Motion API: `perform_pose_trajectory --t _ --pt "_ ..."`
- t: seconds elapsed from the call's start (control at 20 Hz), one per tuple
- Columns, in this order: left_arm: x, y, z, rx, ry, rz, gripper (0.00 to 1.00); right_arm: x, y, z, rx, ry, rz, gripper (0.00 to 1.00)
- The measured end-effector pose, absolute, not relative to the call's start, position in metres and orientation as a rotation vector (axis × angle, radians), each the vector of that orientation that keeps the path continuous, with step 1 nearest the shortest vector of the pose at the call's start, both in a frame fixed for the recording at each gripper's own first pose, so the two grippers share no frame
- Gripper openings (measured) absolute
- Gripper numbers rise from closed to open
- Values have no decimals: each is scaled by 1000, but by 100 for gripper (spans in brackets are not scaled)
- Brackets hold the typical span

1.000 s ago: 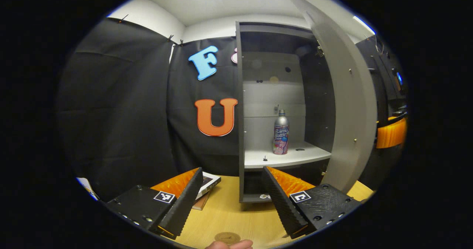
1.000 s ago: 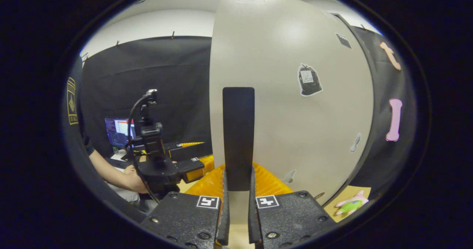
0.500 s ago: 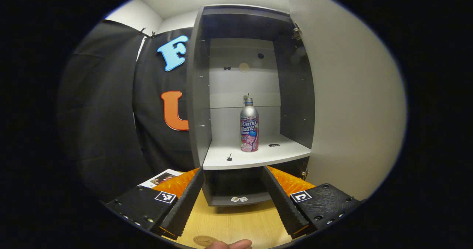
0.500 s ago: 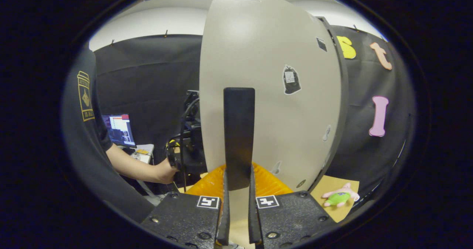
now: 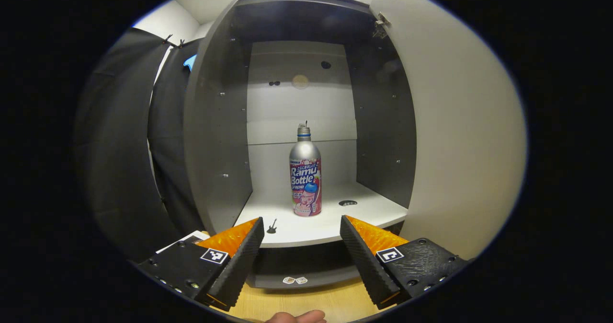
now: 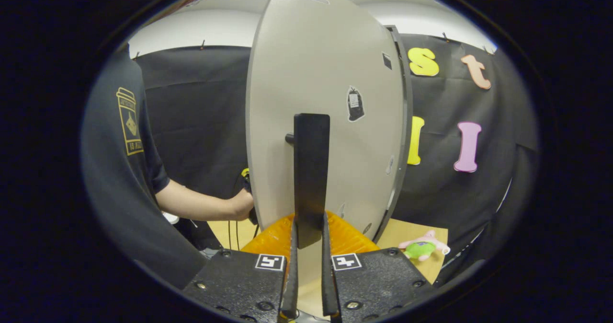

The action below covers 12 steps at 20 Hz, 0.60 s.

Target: Open the cabinet door with the right hand, grasp the bottle in the cabinet with the left hand and place it on the coaster, then close the cabinet door with the right hand.

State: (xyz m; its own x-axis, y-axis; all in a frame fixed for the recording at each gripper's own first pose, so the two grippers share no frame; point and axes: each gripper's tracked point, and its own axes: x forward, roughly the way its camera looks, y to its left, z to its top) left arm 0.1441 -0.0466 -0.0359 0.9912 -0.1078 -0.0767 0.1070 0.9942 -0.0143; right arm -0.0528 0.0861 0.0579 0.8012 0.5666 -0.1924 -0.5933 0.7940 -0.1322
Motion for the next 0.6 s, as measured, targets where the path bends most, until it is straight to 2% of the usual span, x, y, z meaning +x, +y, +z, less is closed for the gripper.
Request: perform_pose_trajectory --t 0.2,0.3,0.35,0.4,0.45,0.5,0.55,0.6 --pt "176 -54 -34 -3 68 -85 96 -52 85 60 -216 130 581 26" --pt "188 -49 -34 27 62 -47 96 -55 88 55 -218 137 573 33" --pt "195 -56 -35 20 59 -53 96 -56 84 56 -221 136 541 45" --pt "200 -59 -35 9 61 -60 100 -51 83 53 -221 131 505 56" --pt "205 -60 -35 1 61 -58 96 -47 79 52 -223 126 463 59" --pt "211 -61 -34 -1 61 -53 96 -45 76 53 -218 122 434 65" --pt "216 -60 -32 -6 58 -41 96 -45 74 54 -210 123 406 77" --pt "223 -58 -30 -11 58 -28 96 -46 71 54 -198 123 386 80"
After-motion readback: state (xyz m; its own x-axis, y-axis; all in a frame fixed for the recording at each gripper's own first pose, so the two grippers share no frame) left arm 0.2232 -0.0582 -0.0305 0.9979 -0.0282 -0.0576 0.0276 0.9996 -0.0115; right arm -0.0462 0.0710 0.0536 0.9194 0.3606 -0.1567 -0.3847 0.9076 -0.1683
